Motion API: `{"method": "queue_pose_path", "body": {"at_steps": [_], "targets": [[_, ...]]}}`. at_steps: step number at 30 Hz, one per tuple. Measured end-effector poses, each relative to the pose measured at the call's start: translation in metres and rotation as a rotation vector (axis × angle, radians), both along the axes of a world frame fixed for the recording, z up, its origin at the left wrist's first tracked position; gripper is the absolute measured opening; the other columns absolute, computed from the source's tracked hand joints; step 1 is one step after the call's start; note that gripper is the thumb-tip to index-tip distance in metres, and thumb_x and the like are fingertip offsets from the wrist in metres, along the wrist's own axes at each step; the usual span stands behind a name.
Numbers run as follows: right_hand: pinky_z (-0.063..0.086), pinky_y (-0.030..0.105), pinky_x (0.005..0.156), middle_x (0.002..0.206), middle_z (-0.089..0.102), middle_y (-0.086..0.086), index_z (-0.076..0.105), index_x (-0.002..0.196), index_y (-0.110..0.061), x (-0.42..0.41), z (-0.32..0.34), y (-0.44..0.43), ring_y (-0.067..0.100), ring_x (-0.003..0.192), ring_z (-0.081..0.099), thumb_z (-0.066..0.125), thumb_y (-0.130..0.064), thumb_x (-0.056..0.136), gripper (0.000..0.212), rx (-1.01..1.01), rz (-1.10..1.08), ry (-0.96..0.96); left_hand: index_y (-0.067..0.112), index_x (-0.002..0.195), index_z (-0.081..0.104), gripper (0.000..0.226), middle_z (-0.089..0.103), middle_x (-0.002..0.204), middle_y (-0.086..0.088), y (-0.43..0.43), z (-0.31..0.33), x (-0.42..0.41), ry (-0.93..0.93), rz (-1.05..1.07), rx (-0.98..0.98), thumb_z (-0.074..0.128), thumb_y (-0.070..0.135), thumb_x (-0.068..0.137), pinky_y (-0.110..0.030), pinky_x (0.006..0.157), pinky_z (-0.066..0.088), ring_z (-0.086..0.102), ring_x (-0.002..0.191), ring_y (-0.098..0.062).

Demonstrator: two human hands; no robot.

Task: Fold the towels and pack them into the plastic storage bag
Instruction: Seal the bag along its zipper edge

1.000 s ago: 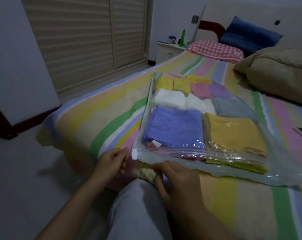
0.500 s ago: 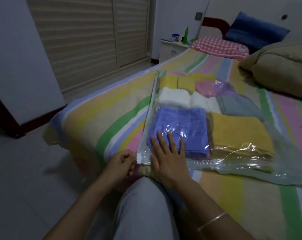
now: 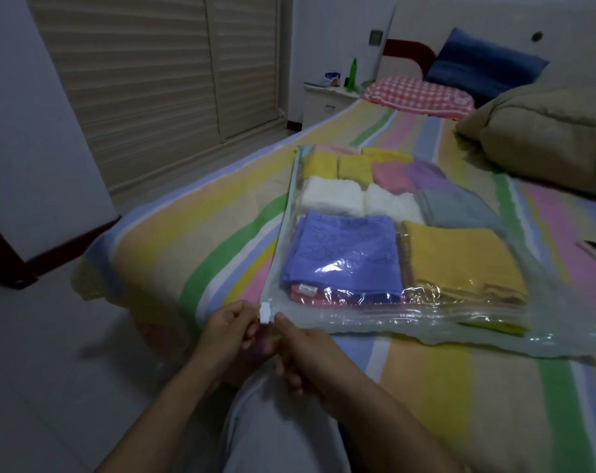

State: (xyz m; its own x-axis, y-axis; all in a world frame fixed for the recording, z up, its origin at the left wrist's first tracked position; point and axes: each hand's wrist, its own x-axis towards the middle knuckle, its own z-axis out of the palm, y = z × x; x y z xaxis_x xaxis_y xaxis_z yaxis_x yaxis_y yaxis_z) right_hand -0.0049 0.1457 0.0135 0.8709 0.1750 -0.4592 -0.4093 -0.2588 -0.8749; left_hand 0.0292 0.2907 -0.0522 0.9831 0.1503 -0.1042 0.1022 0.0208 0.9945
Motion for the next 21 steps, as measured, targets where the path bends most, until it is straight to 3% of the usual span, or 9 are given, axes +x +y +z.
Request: {"method": "queue_pose_path", "body": {"at_steps": [3,5,13,17,21], "targets": [[0.027,0.015,0.035,0.050,0.043,0.002,0.057,0.076,-0.011,0.009,-0.003,0.013,0.008,0.033,0.031,0.048,-0.048,0.096,0.043,0.329,-0.095,0.207,0.011,0.055,0.045,0.042,0.044,0.052,-0.014,0.000,0.009,-0.001,-0.024,-0.011,0.011,0.050,0.012,0.097,-0.019,0.039,0.029,0.035,0.037,-0.015],[0.027,0.016,0.033,0.053,0.046,0.002,0.057,0.069,-0.013,0.013,-0.007,0.022,0.008,0.036,0.031,0.053,-0.047,0.094,0.042,0.405,-0.117,0.233,0.010,0.055,0.045,0.041,0.045,0.052,-0.013,-0.002,0.012,-0.002,-0.033,-0.007,0.004,0.051,0.010,0.096,-0.018,0.038,0.029,0.036,0.037,-0.014],[0.035,0.018,0.038,0.054,0.059,0.010,0.063,0.060,-0.008,0.016,-0.008,0.039,0.013,0.039,0.051,0.056,-0.027,0.089,0.036,0.413,-0.228,0.138,0.008,0.057,0.044,0.040,0.043,0.040,-0.001,-0.004,0.014,-0.002,0.017,0.033,-0.076,0.050,0.007,0.096,-0.014,0.035,0.031,0.039,0.033,-0.010],[0.040,0.016,0.038,0.043,0.057,0.002,0.059,0.053,-0.010,0.016,-0.011,0.046,0.011,0.035,0.052,0.049,-0.024,0.095,0.045,0.301,-0.298,0.027,0.010,0.052,0.040,0.046,0.036,0.035,-0.003,-0.010,0.017,-0.004,0.028,0.068,-0.132,0.048,0.008,0.098,-0.016,0.032,0.031,0.031,0.027,-0.012],[0.041,0.017,0.039,0.046,0.057,0.005,0.059,0.057,-0.008,0.017,-0.012,0.044,0.012,0.036,0.052,0.048,-0.023,0.098,0.045,0.321,-0.284,-0.002,0.008,0.054,0.038,0.046,0.036,0.033,-0.003,-0.010,0.021,-0.002,0.041,0.050,-0.109,0.044,0.009,0.099,-0.016,0.032,0.031,0.031,0.025,-0.014]]}}
